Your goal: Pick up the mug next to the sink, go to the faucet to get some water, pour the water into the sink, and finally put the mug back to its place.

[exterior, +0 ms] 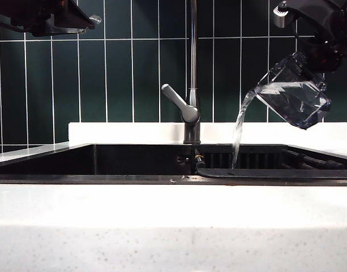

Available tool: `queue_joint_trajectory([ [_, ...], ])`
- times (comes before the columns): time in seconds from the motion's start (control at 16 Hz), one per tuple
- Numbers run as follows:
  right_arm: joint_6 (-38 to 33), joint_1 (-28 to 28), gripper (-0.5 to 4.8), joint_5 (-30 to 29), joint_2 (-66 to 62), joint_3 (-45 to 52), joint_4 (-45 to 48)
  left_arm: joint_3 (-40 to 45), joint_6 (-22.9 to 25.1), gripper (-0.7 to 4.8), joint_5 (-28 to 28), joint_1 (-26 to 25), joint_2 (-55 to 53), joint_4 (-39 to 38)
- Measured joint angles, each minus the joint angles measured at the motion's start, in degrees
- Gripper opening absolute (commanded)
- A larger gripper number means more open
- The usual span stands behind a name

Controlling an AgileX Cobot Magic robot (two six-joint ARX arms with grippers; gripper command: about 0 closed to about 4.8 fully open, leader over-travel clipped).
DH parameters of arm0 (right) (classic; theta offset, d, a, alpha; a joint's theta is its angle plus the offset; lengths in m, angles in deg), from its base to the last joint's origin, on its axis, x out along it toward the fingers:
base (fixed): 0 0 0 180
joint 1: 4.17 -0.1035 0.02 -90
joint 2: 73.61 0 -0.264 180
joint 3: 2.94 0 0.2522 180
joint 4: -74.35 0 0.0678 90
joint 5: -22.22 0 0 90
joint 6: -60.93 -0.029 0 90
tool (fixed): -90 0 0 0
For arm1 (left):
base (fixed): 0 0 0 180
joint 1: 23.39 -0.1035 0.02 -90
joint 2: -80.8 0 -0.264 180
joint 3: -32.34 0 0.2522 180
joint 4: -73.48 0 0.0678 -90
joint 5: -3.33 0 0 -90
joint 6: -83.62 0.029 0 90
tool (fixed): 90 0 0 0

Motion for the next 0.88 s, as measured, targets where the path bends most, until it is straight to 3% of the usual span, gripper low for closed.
queue_joint_trajectory([
  [0.69, 18.3, -1.5, -0.09, 1.0, 0.2, -0.5, -0.2, 0.0, -0.1, 1.42, -0.4, 0.0, 0.1, -0.1],
  [0.88, 22.2, -3.2, -0.08, 0.9, 0.2, -0.7, -0.1, 0.0, -0.1, 1.41, -5.6, 0.0, 0.1, -0.1],
])
